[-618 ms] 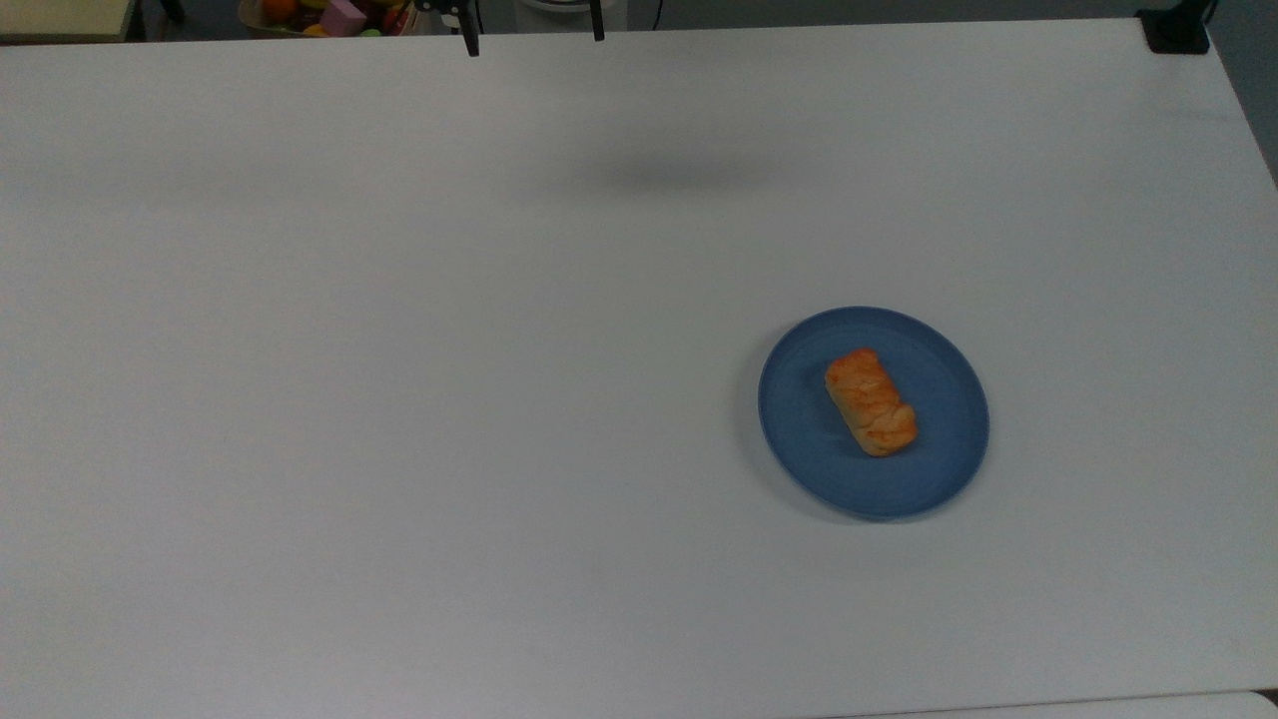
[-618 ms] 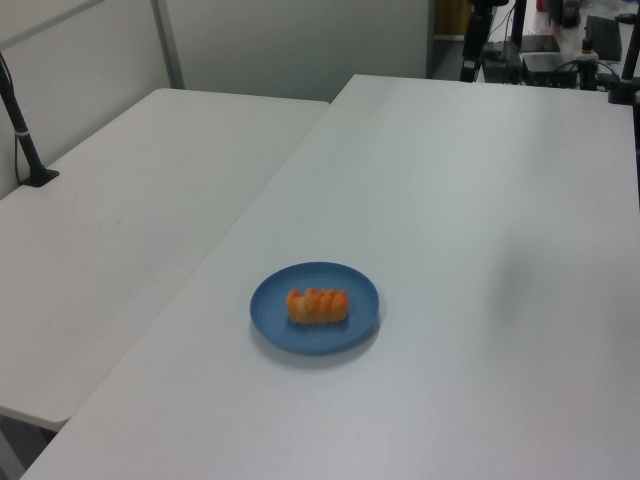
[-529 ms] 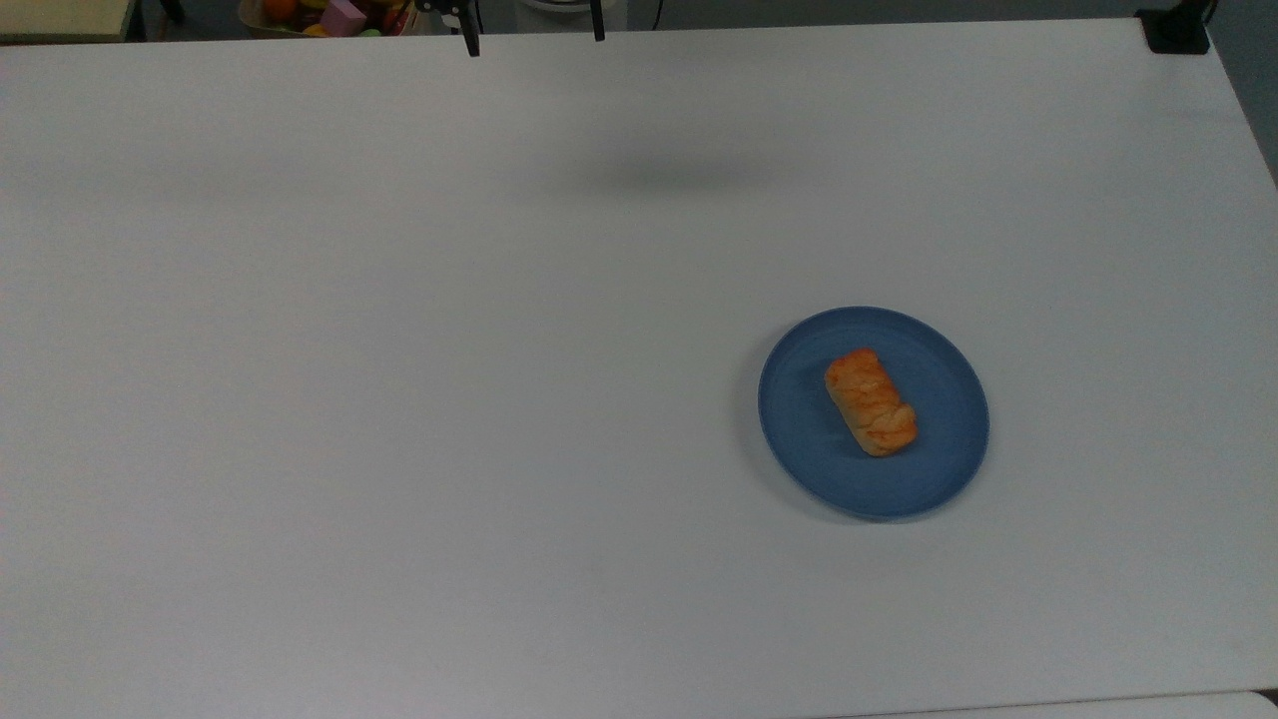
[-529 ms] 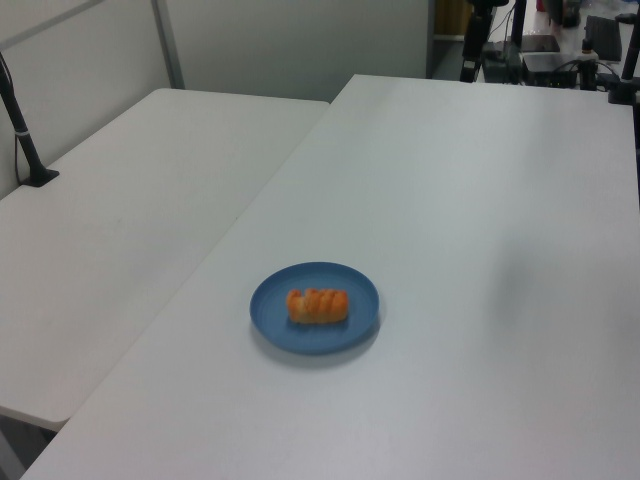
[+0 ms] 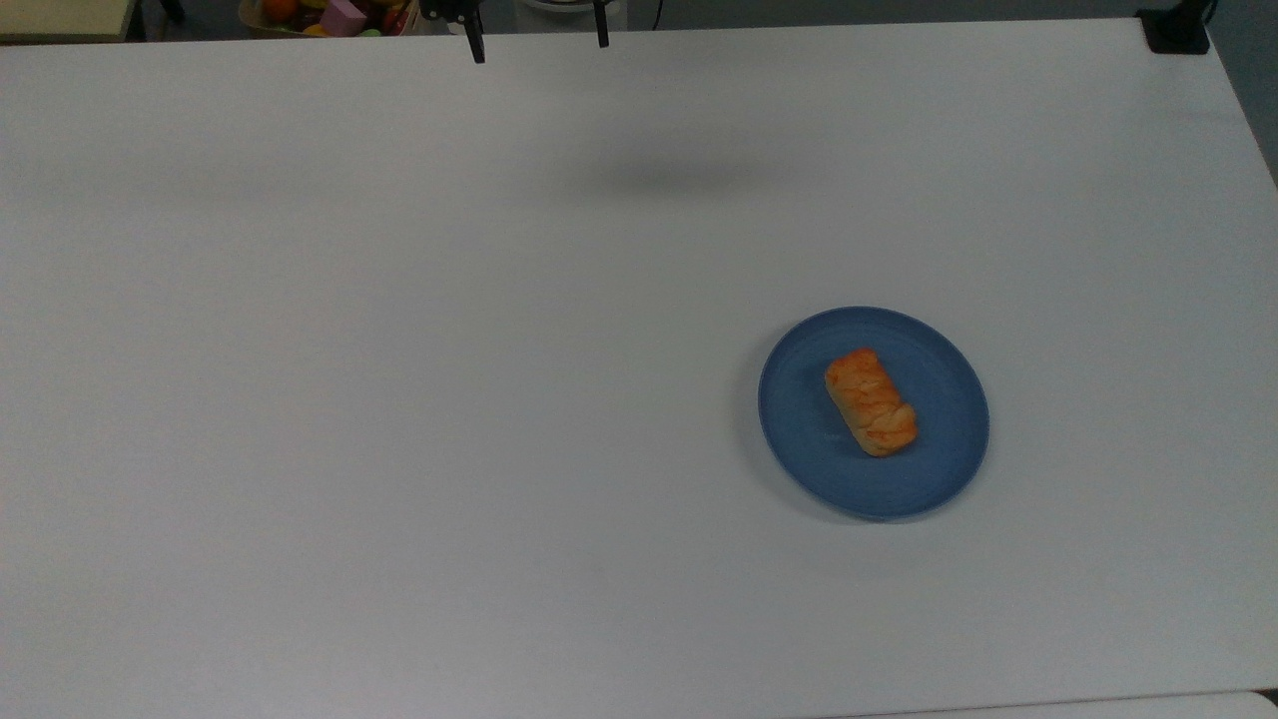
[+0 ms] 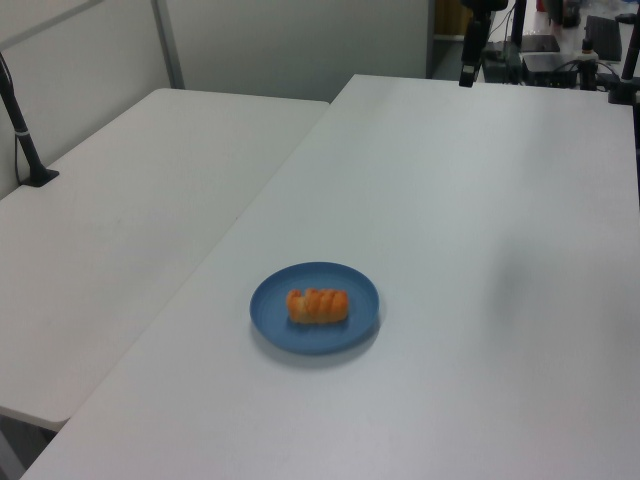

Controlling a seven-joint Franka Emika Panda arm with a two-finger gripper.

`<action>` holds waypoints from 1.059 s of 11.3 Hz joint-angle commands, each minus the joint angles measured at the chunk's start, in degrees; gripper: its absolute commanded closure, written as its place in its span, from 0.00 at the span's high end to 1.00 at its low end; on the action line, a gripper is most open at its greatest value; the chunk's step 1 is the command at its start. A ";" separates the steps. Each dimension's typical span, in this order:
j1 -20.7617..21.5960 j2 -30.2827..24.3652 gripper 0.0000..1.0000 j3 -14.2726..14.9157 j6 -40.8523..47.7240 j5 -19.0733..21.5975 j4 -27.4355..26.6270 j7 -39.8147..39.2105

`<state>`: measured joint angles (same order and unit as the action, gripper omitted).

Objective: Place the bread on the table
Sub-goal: 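Move the gripper from rest toward the blue plate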

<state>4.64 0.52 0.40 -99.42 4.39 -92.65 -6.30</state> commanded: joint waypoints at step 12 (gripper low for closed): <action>10.73 17.65 1.00 -0.93 -3.85 1.06 13.25 9.71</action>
<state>12.40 12.43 -0.34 -103.42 4.52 -87.31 -1.30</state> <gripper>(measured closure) 0.000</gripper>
